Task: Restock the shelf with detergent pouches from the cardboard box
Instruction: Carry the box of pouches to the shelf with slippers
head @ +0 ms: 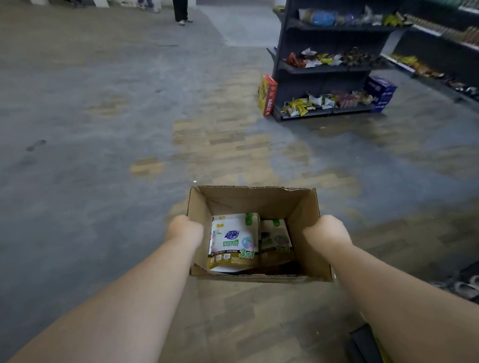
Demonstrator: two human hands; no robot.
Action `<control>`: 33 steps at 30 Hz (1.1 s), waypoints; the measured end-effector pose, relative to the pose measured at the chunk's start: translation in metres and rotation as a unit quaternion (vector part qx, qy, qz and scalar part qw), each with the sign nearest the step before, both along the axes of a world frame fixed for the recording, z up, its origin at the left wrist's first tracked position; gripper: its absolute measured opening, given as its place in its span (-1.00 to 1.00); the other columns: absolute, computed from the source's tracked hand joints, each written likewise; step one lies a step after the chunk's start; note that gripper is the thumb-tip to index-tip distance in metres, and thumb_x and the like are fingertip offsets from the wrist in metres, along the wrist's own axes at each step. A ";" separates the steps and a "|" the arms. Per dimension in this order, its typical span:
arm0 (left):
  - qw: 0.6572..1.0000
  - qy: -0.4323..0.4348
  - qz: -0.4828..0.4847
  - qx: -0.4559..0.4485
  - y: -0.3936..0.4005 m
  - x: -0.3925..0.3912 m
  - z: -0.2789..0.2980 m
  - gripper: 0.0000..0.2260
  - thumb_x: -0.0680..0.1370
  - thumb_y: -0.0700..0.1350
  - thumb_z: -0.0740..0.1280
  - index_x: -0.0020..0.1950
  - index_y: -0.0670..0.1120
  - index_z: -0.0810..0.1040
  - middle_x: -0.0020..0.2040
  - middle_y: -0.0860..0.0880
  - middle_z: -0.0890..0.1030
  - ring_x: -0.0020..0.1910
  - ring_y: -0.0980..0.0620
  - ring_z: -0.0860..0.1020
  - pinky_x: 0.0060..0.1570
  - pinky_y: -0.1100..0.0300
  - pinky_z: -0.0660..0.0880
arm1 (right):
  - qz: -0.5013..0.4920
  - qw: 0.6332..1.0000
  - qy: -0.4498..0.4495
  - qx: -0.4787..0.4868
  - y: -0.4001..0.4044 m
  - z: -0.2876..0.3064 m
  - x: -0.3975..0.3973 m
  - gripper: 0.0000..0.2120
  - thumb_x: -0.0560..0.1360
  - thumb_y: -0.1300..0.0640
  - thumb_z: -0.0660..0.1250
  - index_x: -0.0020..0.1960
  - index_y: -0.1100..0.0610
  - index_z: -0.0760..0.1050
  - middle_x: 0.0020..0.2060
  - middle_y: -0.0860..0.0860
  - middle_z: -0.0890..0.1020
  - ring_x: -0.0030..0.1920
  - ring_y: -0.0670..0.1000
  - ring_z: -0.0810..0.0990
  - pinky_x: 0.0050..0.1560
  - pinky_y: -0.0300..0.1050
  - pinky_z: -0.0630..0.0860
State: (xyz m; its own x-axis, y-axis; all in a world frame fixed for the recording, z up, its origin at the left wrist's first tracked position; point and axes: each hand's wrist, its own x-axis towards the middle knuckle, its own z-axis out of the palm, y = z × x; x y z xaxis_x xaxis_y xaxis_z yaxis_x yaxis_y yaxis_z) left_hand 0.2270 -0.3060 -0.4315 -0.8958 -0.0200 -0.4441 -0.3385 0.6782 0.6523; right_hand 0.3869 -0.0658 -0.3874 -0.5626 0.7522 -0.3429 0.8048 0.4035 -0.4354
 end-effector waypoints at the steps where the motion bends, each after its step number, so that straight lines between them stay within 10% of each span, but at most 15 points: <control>1: 1.000 0.003 -0.005 -0.004 0.011 -0.015 0.002 -0.86 0.52 -0.24 0.32 0.07 -0.21 0.52 0.09 -0.23 0.61 0.06 -0.25 0.58 -0.06 0.09 0.48 | -0.006 1.000 0.003 -0.001 0.009 0.001 -0.011 -0.79 0.46 0.28 0.23 -0.35 0.19 0.38 -0.40 0.09 0.48 -0.40 0.09 0.42 -0.41 -0.20 0.31; 10: 0.999 0.000 -0.032 -0.034 0.125 -0.126 0.005 -0.77 0.51 -0.21 0.35 -0.28 -0.10 0.35 -0.16 -0.13 0.53 -0.09 -0.20 0.54 -0.08 0.12 0.48 | -0.030 0.999 0.017 -0.014 0.117 -0.014 -0.112 -0.74 0.46 0.26 0.24 -0.38 0.16 0.32 -0.45 0.06 0.41 -0.44 0.08 0.38 -0.43 -0.17 0.29; 33: 0.980 0.005 -0.197 -0.026 0.585 -0.367 0.003 -0.85 0.50 -0.22 0.38 -0.20 -0.14 0.43 -0.08 -0.16 0.57 -0.05 -0.20 0.59 -0.03 0.11 0.52 | -0.213 0.975 0.029 -0.047 0.500 -0.022 -0.283 -0.79 0.47 0.22 0.25 -0.33 0.14 0.34 -0.36 0.05 0.45 -0.34 0.10 0.43 -0.39 -0.17 0.31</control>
